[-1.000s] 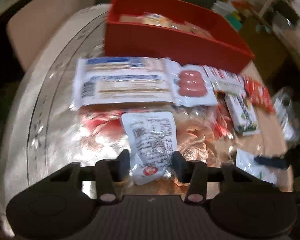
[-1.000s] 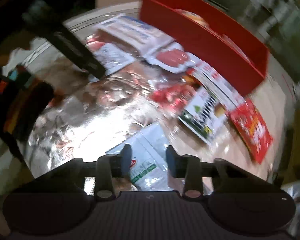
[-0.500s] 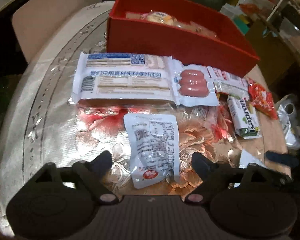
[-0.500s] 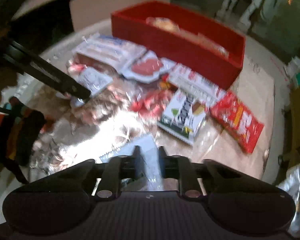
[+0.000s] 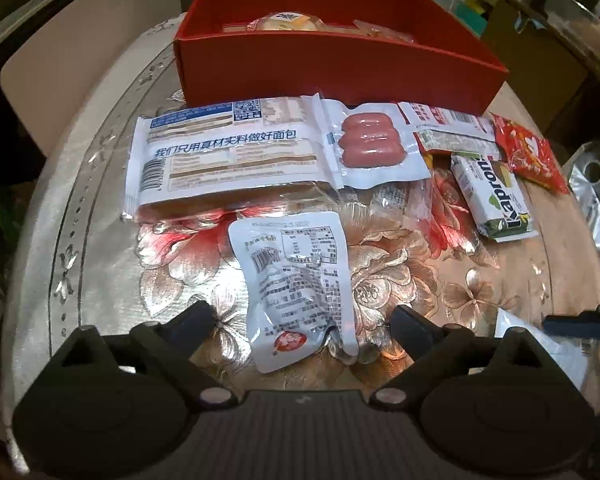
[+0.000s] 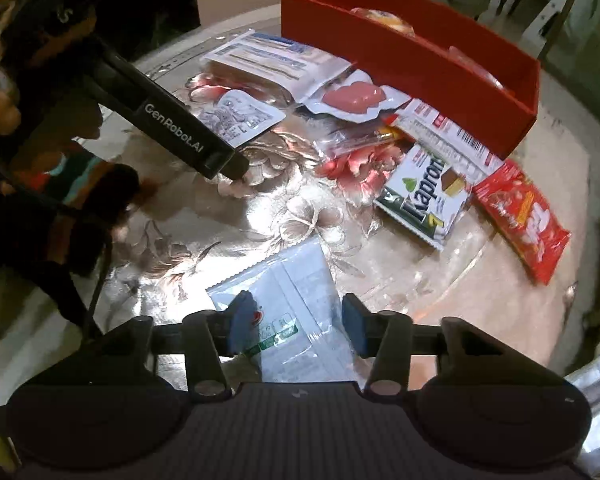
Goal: Organize snacks
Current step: 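Grasp the white sachet with the left tool while the right tool grasps the white green-printed packet, then lower the sachet into the red box with the left tool while the right tool drops the packet in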
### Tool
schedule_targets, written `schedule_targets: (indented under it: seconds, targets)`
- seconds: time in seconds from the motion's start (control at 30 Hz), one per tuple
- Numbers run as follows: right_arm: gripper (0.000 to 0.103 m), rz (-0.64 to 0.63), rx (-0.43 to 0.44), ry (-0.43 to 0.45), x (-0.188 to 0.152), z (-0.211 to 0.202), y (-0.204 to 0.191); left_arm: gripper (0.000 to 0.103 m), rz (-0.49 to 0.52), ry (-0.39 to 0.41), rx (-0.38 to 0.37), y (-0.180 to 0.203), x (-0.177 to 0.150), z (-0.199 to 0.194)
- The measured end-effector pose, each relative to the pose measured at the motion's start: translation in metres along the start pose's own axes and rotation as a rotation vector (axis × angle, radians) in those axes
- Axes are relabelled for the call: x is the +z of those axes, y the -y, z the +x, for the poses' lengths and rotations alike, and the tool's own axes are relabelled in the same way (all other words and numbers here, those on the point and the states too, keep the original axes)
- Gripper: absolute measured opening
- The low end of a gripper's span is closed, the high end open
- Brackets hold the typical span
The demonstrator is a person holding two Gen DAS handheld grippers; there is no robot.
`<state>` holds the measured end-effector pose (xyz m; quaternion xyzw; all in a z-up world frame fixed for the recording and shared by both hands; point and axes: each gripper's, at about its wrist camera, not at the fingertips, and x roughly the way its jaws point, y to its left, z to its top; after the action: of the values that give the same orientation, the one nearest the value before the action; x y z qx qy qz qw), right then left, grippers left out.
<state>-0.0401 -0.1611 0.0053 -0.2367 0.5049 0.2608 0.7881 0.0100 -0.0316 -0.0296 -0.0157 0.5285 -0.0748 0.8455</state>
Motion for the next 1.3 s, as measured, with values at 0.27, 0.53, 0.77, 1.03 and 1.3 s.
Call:
schedule_targets:
  seconds: [0.27, 0.53, 0.77, 1.03, 1.3]
  targets:
    - [0.081, -0.151, 0.011, -0.129, -0.006, 0.008, -0.008, 0.099, 0.035, 0.005, -0.028, 0.0, -0.002, 0.003]
    - [0.045, 0.126, 0.009, -0.119, -0.007, -0.004, -0.002, 0.048, 0.006, 0.05, -0.039, -0.006, -0.002, -0.011]
    - [0.042, 0.289, 0.02, 0.038, 0.006, -0.021, 0.011, 0.039, -0.097, 0.05, -0.136, -0.025, -0.001, -0.02]
    - [0.042, 0.395, 0.004, 0.199, 0.027, -0.038, 0.039, 0.038, -0.16, 0.143, -0.2, -0.033, 0.008, -0.042]
    - [0.042, 0.448, -0.004, 0.302, 0.055, -0.044, 0.061, 0.038, -0.199, 0.208, -0.275, -0.036, 0.024, -0.061]
